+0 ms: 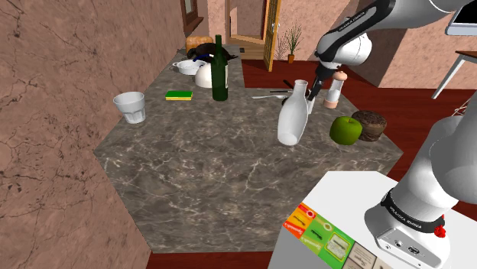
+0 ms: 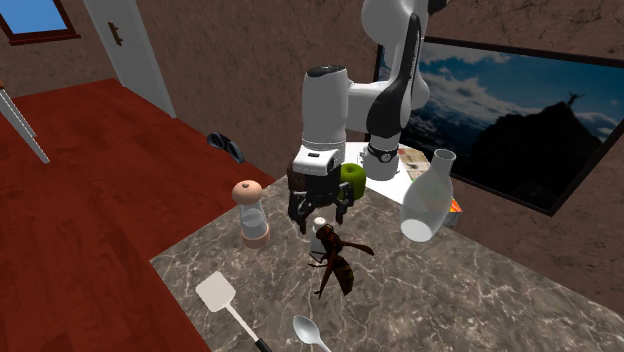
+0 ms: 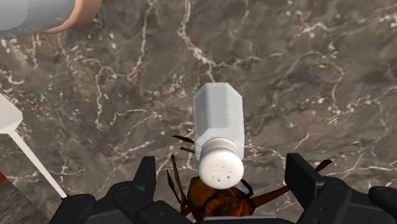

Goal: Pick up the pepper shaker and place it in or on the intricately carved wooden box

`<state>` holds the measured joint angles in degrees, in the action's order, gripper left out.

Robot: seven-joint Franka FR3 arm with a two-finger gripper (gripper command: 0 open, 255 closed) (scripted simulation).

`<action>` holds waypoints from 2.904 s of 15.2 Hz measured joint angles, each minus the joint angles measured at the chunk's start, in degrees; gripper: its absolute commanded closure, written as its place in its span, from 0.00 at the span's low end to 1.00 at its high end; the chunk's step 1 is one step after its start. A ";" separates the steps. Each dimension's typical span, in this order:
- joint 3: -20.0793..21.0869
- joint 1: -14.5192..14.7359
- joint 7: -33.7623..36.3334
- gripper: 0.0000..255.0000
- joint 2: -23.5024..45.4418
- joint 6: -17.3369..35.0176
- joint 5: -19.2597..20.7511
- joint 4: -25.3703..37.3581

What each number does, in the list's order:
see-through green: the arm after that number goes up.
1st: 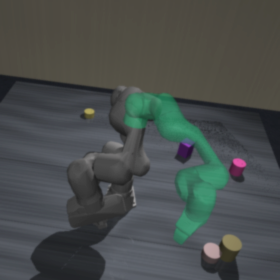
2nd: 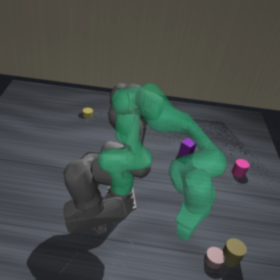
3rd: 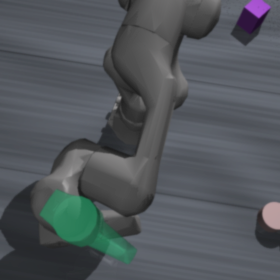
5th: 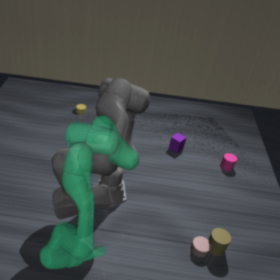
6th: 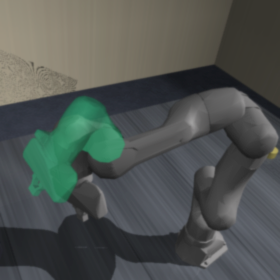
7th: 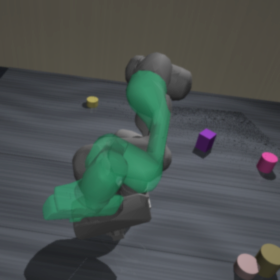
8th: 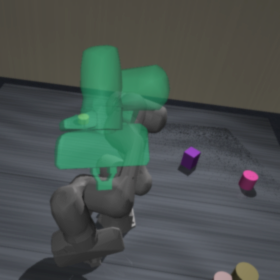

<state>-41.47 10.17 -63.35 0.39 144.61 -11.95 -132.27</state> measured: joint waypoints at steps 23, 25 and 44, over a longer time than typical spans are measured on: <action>0.20 0.16 2.94 1.00 -2.22 -2.85 3.18 1.49; 0.24 -0.03 4.06 1.00 -3.64 -4.24 4.86 1.90; 2.47 -0.91 10.42 1.00 -10.84 -18.55 12.19 10.88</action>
<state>-39.00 9.26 -52.93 -10.46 126.06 0.24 -121.39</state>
